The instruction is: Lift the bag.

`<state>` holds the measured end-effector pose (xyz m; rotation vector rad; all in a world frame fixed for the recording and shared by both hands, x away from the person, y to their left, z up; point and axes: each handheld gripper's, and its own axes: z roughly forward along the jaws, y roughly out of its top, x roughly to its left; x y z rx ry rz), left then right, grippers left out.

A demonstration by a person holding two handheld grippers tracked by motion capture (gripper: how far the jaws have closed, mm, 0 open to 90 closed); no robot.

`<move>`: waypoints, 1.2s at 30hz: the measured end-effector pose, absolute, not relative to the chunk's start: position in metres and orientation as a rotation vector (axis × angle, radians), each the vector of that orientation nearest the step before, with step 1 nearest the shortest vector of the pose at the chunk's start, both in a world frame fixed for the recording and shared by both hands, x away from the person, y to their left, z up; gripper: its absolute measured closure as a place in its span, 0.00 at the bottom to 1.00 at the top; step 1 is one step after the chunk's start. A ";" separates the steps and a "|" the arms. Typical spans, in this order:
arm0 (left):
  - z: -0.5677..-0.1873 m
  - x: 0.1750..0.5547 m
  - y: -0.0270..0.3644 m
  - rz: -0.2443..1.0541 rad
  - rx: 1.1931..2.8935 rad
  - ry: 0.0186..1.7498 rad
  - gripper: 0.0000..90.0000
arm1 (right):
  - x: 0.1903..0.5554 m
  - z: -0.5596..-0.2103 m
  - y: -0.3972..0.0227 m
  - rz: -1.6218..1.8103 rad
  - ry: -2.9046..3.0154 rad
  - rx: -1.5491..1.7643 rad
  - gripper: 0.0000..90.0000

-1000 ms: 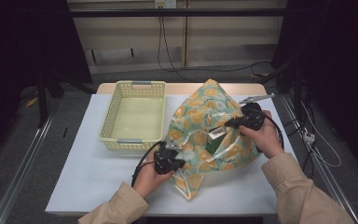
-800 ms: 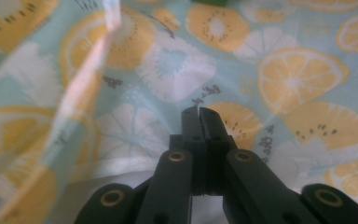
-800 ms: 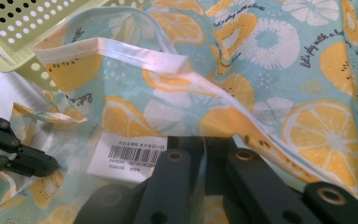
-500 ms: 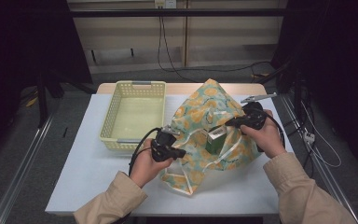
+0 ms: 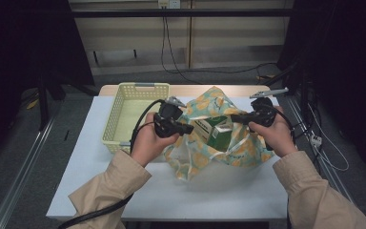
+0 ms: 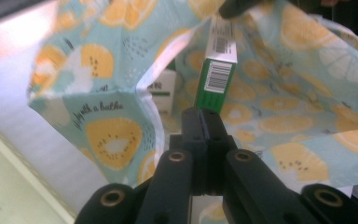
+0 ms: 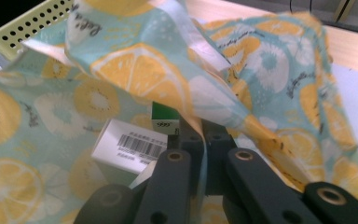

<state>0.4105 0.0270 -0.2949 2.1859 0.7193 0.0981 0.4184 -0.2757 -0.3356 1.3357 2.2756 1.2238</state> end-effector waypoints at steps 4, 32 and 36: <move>-0.272 0.419 0.024 0.125 2.160 0.718 1.00 | 0.419 -0.323 -0.279 1.243 2.254 1.331 1.00; -0.226 0.458 0.039 0.116 2.101 0.736 1.00 | 0.436 -0.282 -0.250 1.318 2.263 1.262 1.00; -0.231 0.445 0.050 0.111 2.113 0.716 1.00 | 0.429 -0.287 -0.237 1.323 2.304 1.225 1.00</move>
